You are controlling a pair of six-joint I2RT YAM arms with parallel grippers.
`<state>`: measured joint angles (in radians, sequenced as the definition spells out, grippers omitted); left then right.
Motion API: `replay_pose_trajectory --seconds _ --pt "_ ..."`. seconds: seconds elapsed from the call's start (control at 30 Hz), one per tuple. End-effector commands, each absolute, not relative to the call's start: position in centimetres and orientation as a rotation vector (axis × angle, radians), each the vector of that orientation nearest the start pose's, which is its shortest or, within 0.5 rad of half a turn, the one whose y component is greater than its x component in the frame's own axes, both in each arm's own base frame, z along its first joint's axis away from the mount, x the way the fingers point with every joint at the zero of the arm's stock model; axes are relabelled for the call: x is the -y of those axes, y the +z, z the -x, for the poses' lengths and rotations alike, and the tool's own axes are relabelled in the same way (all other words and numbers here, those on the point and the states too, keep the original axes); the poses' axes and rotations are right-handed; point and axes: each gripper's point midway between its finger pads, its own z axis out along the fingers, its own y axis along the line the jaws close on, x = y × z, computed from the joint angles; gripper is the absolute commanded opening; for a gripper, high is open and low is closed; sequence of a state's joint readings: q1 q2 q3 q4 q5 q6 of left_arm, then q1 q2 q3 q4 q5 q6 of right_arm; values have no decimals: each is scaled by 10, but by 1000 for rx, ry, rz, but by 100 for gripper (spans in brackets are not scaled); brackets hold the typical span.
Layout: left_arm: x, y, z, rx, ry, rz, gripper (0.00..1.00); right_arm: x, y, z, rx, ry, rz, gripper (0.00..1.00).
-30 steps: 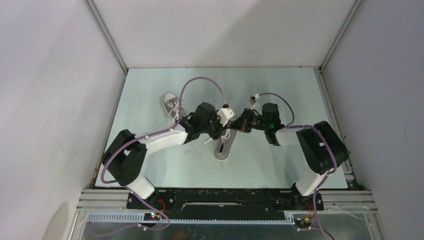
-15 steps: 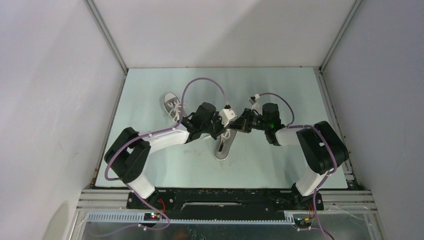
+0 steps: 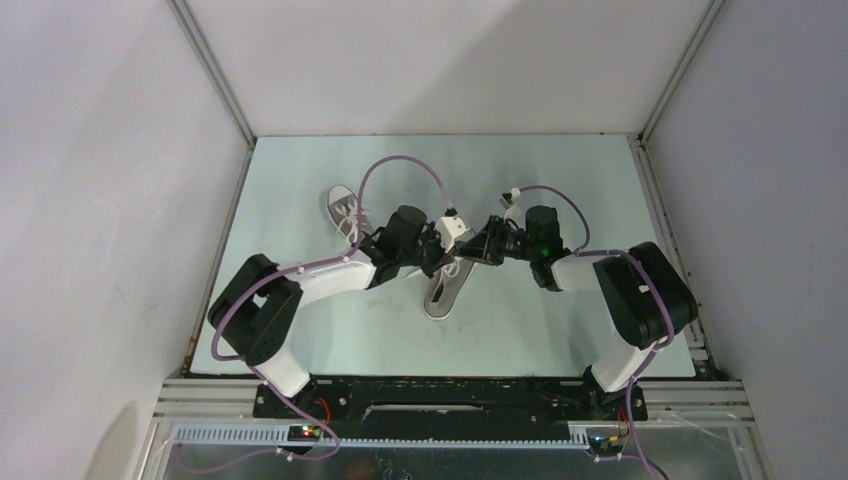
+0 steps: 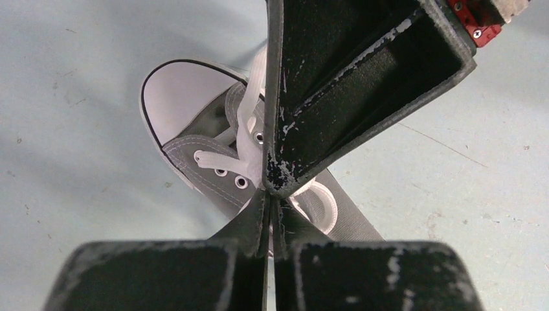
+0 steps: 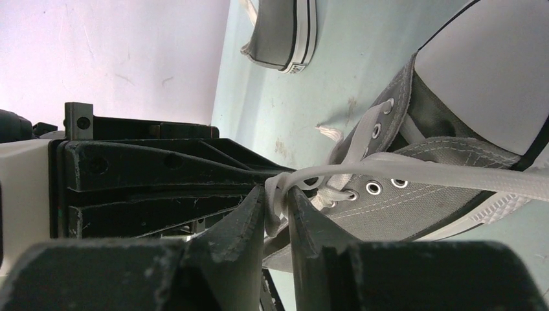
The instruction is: Tie the shoes
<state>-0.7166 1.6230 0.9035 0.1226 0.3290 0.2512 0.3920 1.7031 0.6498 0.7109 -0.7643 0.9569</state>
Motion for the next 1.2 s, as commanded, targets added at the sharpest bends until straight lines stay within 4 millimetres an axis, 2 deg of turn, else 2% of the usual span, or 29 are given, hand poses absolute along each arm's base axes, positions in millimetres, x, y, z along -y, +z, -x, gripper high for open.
replay_pose_trajectory --seconds 0.0,0.13,0.17,0.23,0.33,0.43,0.5,0.6,0.7,0.8,0.87,0.93,1.0,1.07,1.17 --pt "331 116 -305 -1760 -661 -1151 0 -285 116 -300 -2146 1590 20 23" --pt "331 115 -304 -1770 -662 -1153 0 -289 116 -299 -2141 1613 20 24" --pt "331 115 -304 -1771 -663 -1152 0 -289 115 -300 -2143 1617 14 21" --pt "330 116 -304 -1772 -659 -1154 0 -291 114 -299 -2144 1630 9 10" --pt "325 113 -306 -1800 -628 -1146 0 -291 115 -299 -2140 1644 1 0" --pt "317 115 -309 -1834 -575 -1125 4 -289 115 -301 -2140 1632 -5 0" --pt "309 116 -310 -1861 -535 -1098 12 -286 114 -302 -2145 1612 -7 0" --pt "300 121 -309 -1898 -509 -1052 35 -284 110 -305 -2153 1587 -10 0" --pt "293 129 -305 -1922 -511 -994 50 -283 104 -304 -2170 1579 -13 0" --pt "283 133 -293 -1952 -535 -908 58 -282 98 -304 -2184 1567 -14 0" --pt "276 138 -285 -1959 -560 -841 57 -282 97 -304 -2187 1556 -9 0" --pt "269 133 -278 -2002 -570 -781 48 -281 97 -304 -2187 1543 -5 0" --pt "260 116 -269 -2093 -562 -742 32 -281 98 -305 -2186 1531 -3 0" --pt "256 98 -261 -2178 -569 -707 21 -280 98 -305 -2187 1520 2 0" --pt "256 73 -250 -2272 -605 -627 11 -280 96 -305 -2193 1511 2 0"
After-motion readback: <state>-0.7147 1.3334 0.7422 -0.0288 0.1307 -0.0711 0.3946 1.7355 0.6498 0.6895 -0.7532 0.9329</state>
